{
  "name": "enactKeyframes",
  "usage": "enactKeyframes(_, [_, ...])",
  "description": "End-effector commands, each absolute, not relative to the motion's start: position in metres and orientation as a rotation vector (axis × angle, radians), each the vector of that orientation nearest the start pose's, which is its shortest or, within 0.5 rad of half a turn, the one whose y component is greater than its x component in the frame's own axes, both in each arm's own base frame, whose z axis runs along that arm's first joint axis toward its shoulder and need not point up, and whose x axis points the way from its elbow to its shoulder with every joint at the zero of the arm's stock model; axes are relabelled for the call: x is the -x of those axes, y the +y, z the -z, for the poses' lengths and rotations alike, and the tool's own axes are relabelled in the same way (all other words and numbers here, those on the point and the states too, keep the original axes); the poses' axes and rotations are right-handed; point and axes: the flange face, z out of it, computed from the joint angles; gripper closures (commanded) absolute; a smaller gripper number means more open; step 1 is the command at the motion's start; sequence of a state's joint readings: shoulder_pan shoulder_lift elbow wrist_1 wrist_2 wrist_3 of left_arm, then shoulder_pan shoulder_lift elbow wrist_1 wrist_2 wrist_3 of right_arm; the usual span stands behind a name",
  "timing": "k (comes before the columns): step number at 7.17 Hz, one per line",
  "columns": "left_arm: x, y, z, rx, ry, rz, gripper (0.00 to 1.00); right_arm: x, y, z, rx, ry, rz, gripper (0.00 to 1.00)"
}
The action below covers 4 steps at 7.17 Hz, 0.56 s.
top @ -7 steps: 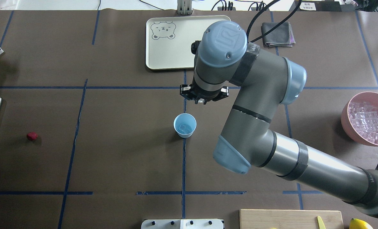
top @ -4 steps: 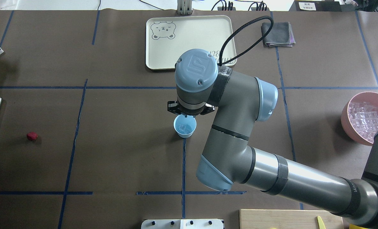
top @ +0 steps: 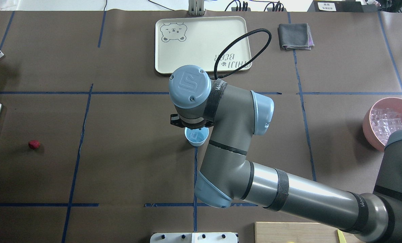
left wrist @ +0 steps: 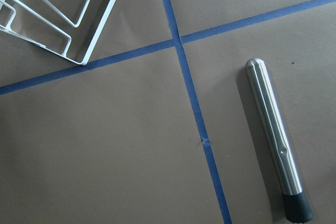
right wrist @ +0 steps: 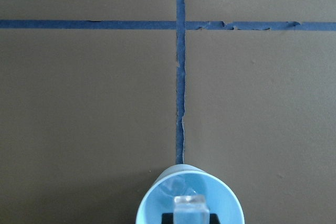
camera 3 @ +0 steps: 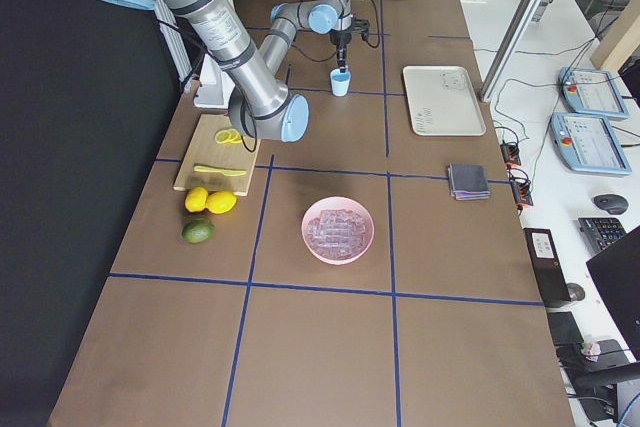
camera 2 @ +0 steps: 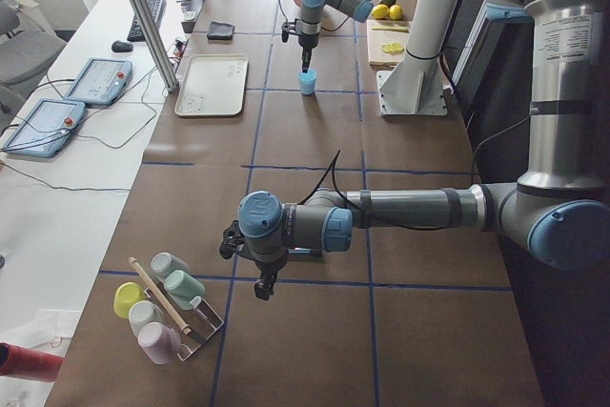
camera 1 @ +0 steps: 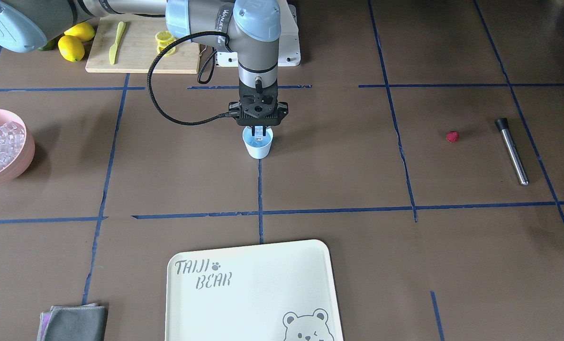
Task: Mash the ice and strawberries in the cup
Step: 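Open the right gripper to drop the ice cube into the cup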
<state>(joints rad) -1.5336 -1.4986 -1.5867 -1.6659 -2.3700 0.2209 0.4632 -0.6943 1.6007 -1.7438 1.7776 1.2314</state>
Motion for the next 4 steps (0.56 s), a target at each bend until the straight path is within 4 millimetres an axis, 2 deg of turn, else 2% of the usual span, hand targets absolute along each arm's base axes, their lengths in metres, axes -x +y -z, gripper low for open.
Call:
enactKeyframes(1, [0.0427,-0.4654,-0.6742,-0.108,0.795,-0.263,0.0,0.5835,-0.4152,-0.1329,-0.11,-0.749,-0.019,0.0])
enactKeyframes(4, [0.042,-0.4656,-0.6735,-0.109,0.795,-0.266,0.0,0.5791,-0.419,-0.1324,-0.116,-0.749,-0.019,0.0])
